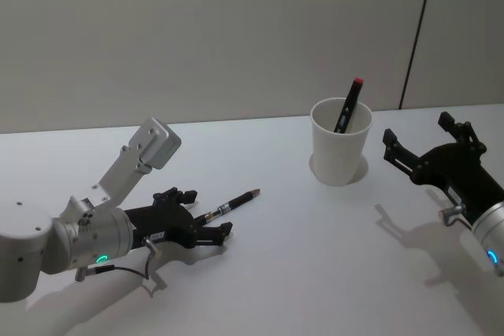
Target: Place the pen into the pen holder.
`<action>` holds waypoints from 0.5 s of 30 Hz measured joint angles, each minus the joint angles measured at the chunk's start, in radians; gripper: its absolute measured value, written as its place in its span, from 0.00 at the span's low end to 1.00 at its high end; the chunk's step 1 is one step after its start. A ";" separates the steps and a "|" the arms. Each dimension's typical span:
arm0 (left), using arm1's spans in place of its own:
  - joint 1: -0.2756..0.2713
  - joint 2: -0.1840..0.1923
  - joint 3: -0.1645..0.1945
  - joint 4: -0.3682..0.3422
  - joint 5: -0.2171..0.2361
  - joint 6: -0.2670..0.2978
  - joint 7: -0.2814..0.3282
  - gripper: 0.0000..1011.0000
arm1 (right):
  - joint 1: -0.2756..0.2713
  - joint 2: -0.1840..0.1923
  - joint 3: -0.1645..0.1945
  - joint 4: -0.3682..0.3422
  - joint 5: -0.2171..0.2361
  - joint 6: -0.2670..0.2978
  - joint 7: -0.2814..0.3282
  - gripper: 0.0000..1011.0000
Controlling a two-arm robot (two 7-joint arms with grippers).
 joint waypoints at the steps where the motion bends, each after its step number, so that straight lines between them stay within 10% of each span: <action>1: 0.000 0.000 0.000 0.000 -0.001 0.002 -0.001 0.99 | 0.000 0.000 0.000 0.000 0.000 0.000 0.000 0.99; 15: -0.009 0.000 0.002 0.008 -0.009 0.026 -0.025 0.99 | 0.000 0.000 0.000 0.000 0.000 0.000 0.000 0.99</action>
